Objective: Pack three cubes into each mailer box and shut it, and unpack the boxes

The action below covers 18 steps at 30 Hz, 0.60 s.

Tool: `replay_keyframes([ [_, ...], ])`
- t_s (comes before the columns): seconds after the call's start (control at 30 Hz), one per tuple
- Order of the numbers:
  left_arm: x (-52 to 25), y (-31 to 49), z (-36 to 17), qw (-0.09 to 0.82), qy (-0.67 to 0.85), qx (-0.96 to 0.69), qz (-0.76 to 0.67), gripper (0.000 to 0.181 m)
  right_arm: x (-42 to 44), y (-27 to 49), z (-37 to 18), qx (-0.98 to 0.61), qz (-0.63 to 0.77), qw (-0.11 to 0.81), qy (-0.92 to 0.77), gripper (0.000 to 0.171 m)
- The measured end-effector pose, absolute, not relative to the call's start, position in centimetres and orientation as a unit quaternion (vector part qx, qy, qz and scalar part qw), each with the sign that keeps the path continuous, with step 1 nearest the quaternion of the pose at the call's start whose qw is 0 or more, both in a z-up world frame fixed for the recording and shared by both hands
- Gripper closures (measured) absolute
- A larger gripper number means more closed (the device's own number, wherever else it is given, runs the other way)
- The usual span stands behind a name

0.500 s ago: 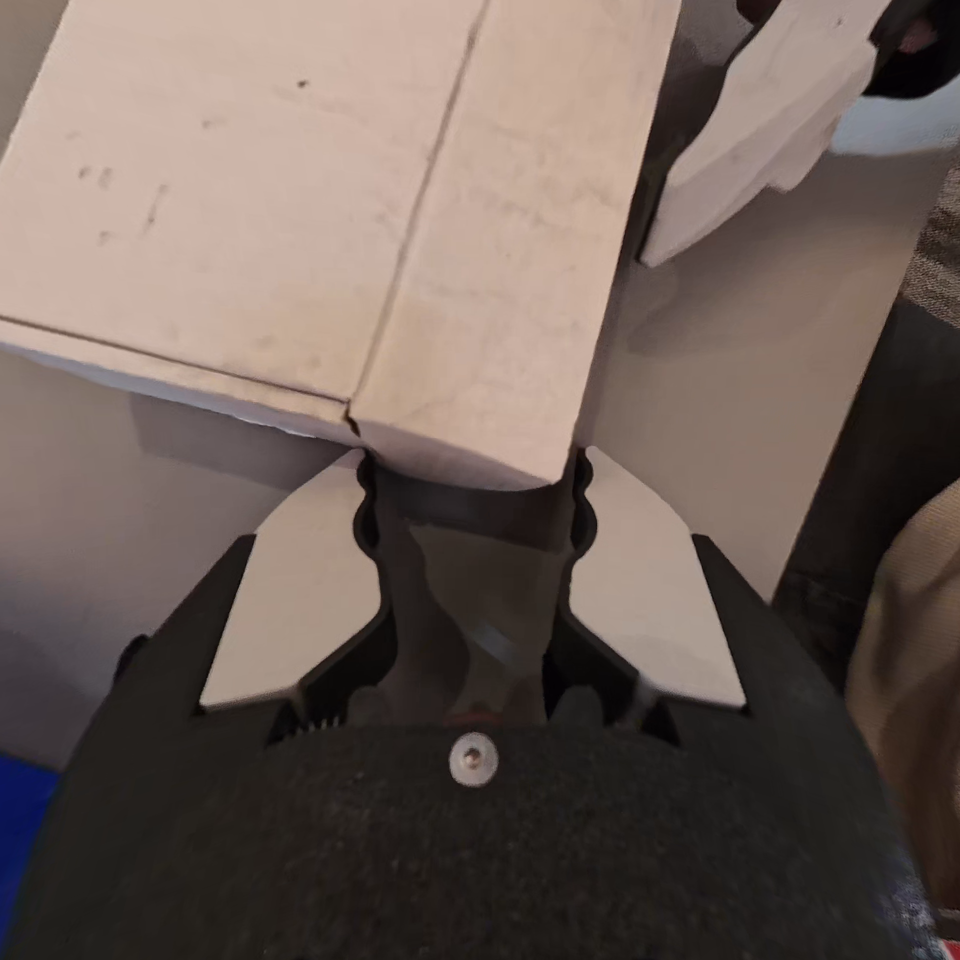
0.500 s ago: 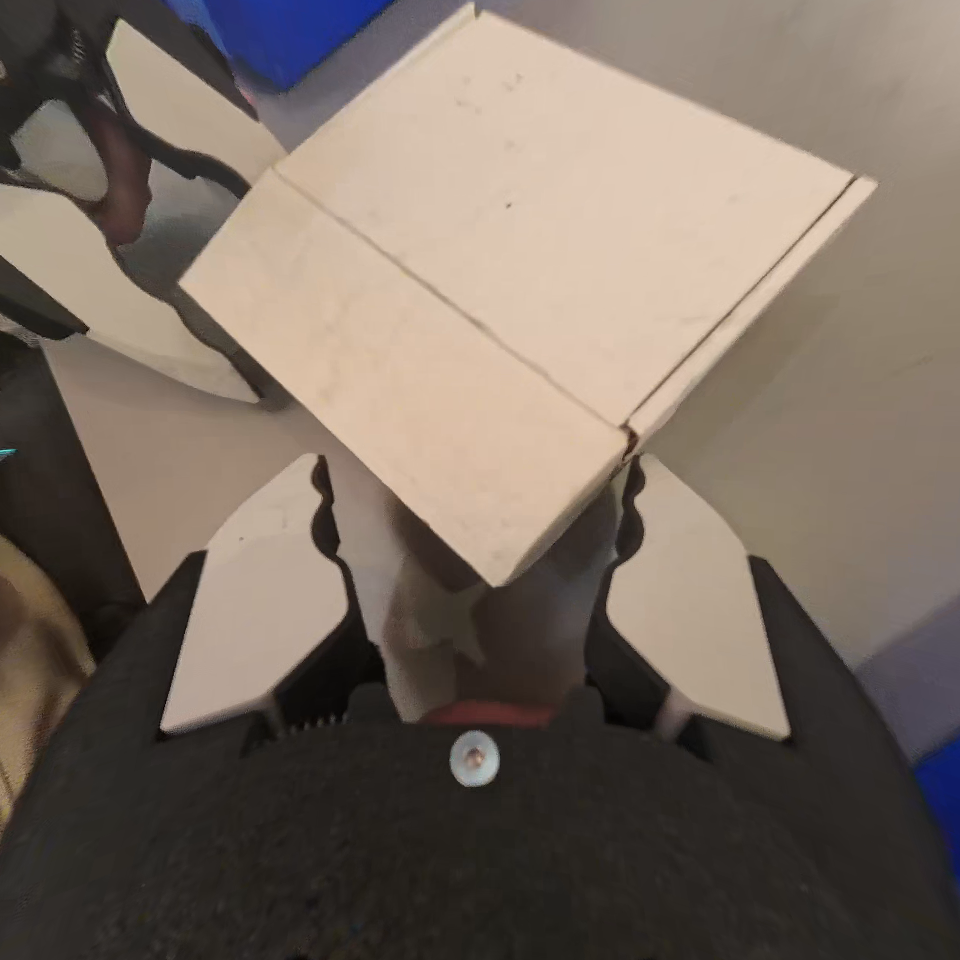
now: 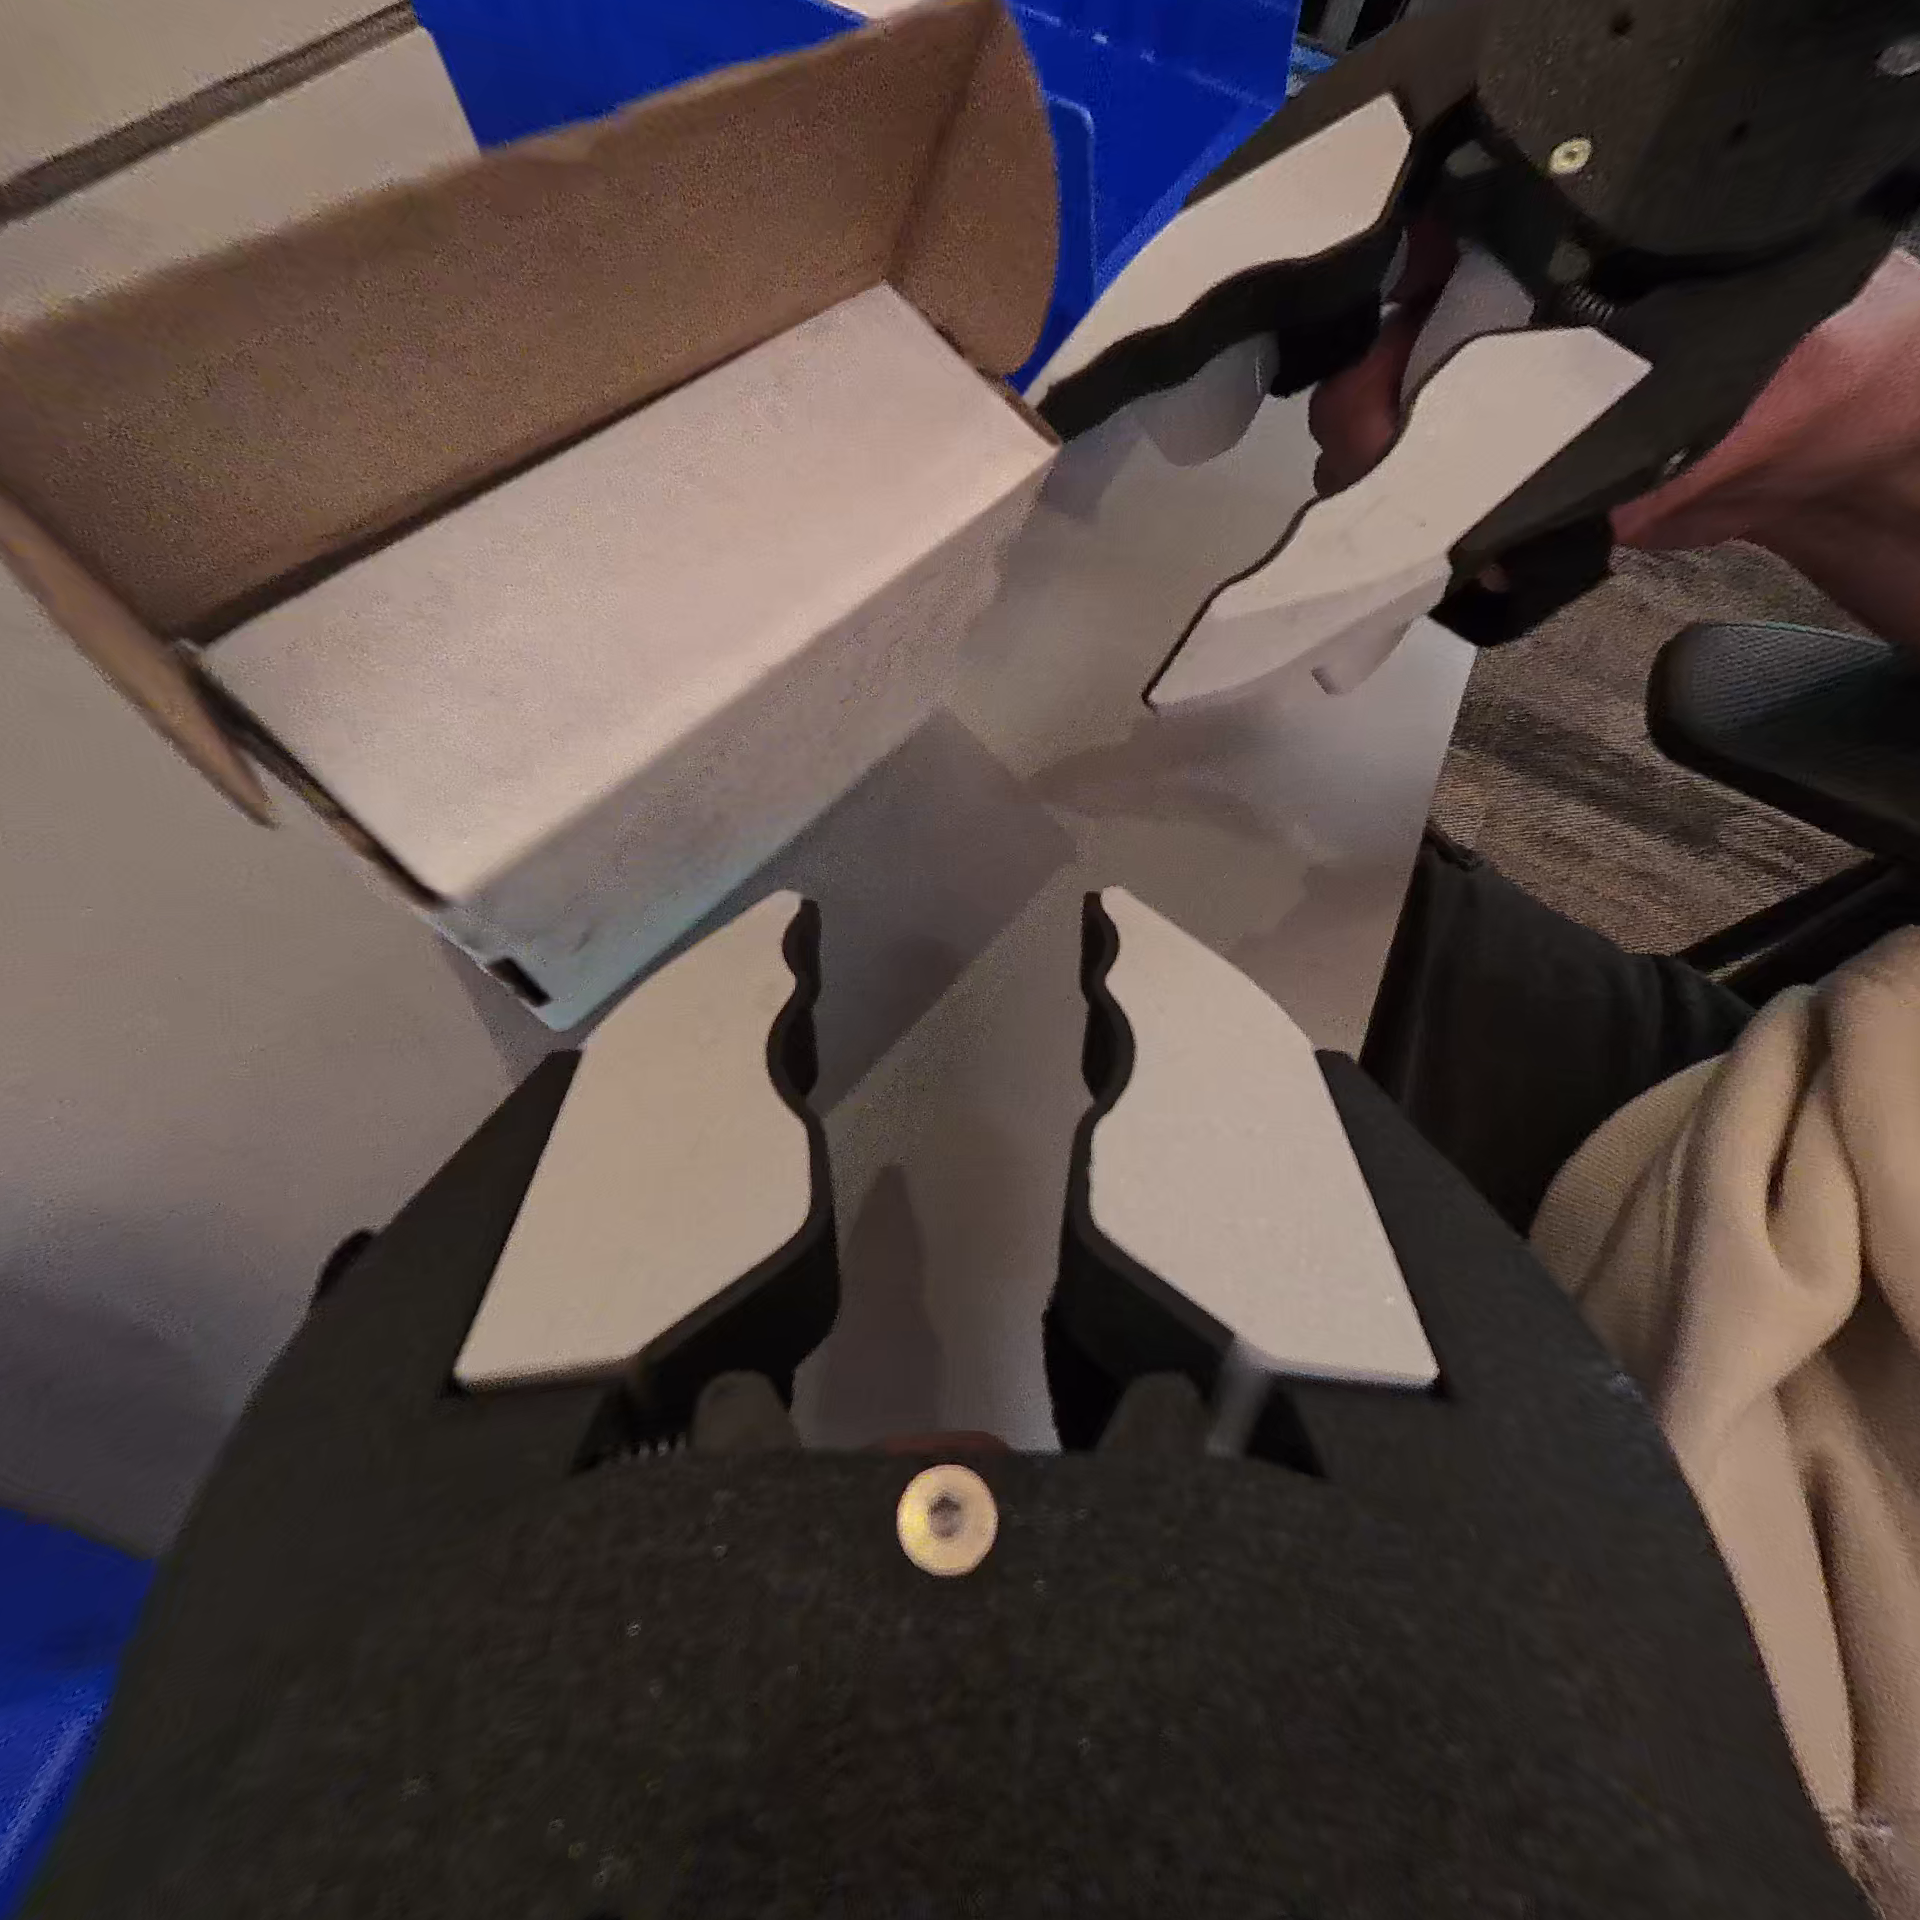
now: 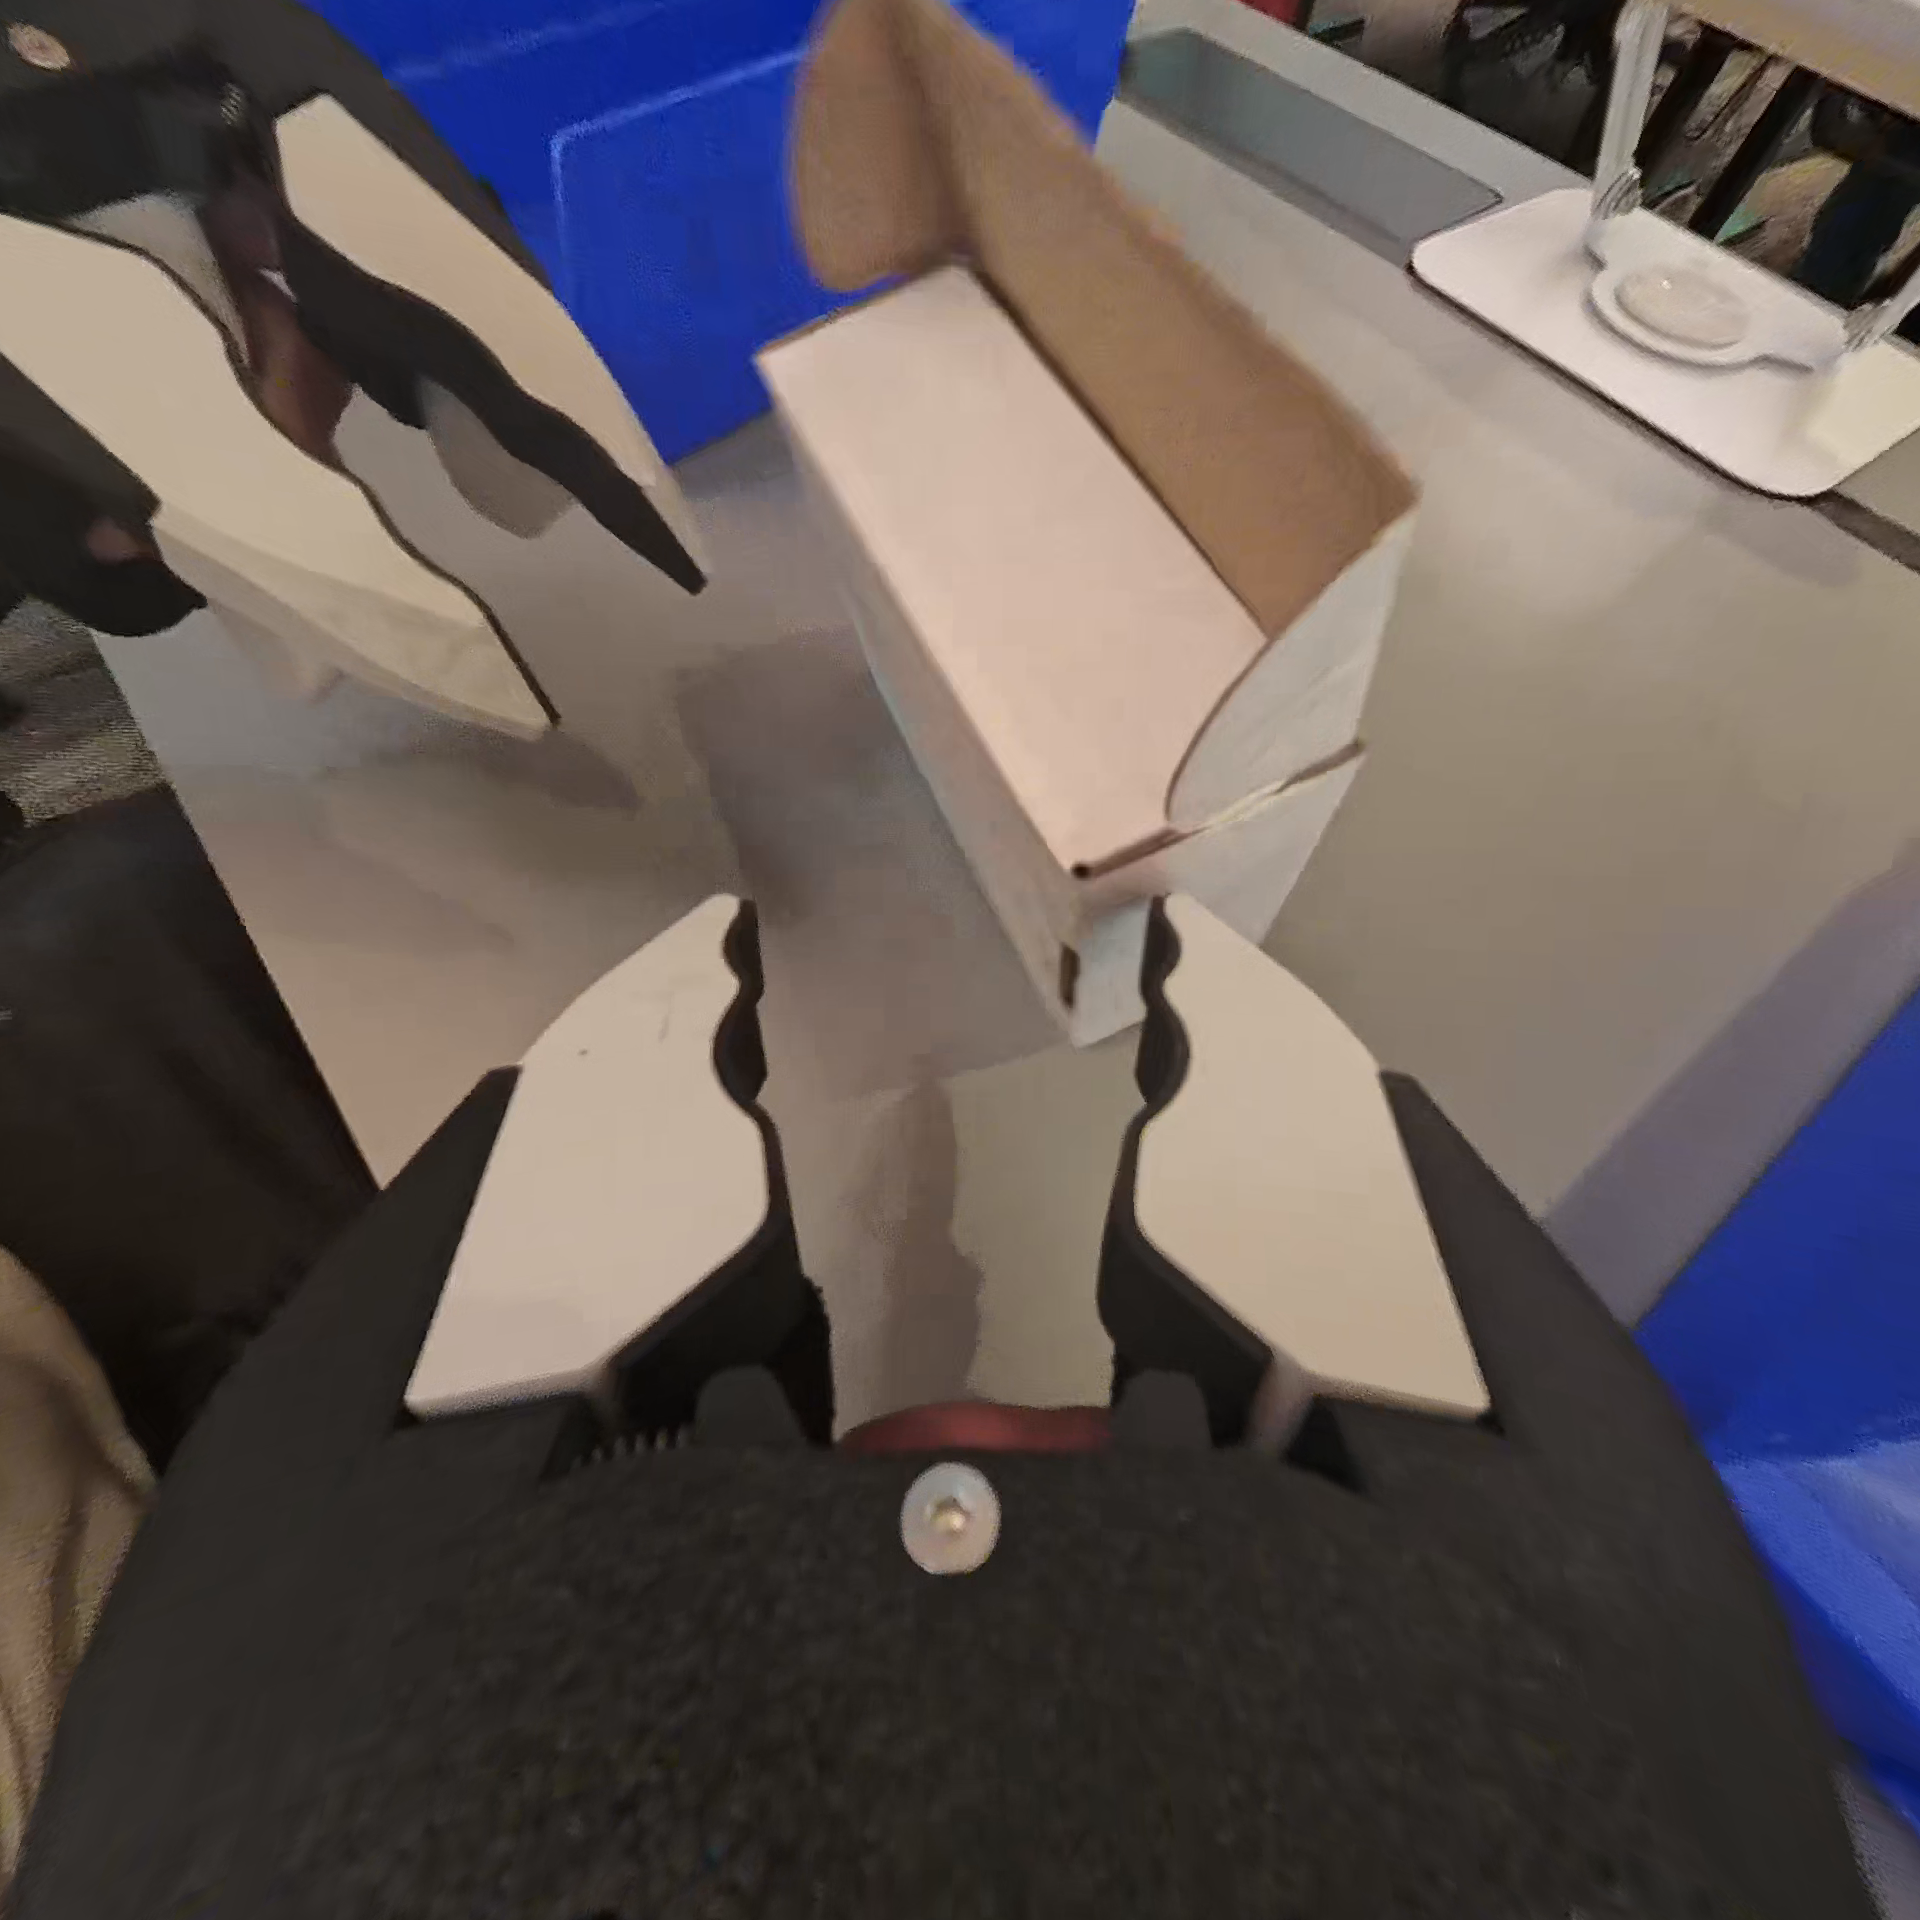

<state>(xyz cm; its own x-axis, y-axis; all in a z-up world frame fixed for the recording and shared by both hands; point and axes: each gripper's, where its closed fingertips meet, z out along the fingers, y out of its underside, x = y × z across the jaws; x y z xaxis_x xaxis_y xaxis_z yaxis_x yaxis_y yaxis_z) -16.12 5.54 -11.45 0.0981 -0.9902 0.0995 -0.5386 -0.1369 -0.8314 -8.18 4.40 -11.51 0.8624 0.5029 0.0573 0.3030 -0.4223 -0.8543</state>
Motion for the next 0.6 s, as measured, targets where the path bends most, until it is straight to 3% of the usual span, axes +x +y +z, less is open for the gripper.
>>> replay_keyframes([
  [0.27, -17.8, 7.7, -10.2, 0.364, 0.540, -0.686, -0.325, 0.132, -6.5, 4.8, -12.0, -0.847, 0.038, 0.478, -0.229, 0.103],
  [0.43, -18.1, 13.1, -6.6, 0.380, 0.466, -0.725, -0.336, 0.135, -5.8, 5.9, -8.8, -0.827, 0.009, 0.534, -0.177, 0.119],
  [0.6, -15.8, 16.3, -7.0, 0.341, 0.477, -0.740, -0.330, 0.140, -4.5, 7.4, -7.7, -0.832, 0.026, 0.546, -0.090, 0.134],
])
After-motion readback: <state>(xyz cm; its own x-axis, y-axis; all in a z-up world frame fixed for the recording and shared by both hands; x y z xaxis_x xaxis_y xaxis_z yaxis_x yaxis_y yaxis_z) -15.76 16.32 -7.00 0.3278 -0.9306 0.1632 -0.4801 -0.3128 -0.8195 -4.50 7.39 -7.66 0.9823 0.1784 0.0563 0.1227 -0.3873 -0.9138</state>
